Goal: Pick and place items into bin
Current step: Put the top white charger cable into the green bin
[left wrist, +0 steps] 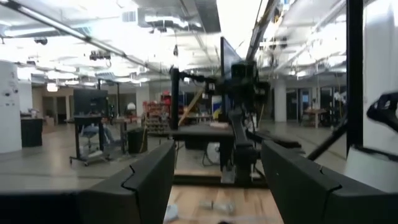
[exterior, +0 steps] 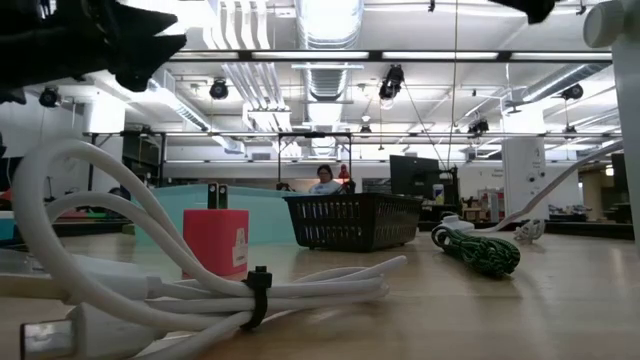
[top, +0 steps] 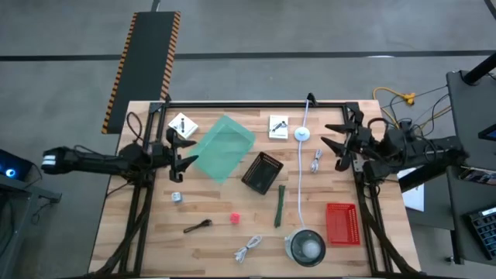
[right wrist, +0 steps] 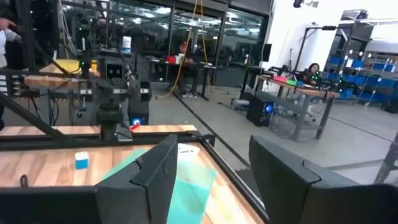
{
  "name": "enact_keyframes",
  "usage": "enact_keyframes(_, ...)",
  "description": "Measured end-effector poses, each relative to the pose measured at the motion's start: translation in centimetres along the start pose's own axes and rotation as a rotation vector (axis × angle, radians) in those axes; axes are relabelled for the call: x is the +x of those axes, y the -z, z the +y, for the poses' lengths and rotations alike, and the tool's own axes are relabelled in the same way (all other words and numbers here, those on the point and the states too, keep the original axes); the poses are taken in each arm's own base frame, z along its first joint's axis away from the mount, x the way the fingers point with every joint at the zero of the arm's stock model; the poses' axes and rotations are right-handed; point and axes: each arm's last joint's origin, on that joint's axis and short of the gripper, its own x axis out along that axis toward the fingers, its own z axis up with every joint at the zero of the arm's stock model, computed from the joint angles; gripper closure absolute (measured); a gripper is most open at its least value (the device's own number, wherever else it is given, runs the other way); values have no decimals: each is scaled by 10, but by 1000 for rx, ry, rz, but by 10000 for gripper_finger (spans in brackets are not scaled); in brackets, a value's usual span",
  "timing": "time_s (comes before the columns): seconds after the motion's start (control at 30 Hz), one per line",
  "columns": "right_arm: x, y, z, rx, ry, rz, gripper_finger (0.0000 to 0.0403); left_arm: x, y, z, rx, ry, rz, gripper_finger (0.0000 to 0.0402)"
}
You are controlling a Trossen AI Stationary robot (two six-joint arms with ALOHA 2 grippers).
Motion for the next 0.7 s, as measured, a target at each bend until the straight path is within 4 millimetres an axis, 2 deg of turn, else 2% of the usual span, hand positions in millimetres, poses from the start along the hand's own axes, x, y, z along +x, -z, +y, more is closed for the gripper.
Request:
enact_keyframes(0.27,10,-33,-1,-35,25,156,234,5,3,-1,-3,2,26,179)
enact_keyframes(0.53,12,-62,-5,77,60,312,237,6,4,-1,-3,2,27,179)
enact_keyframes(0.7,12,-75,-6,83,78,394,241,7,4,-1,-3,2,28,179)
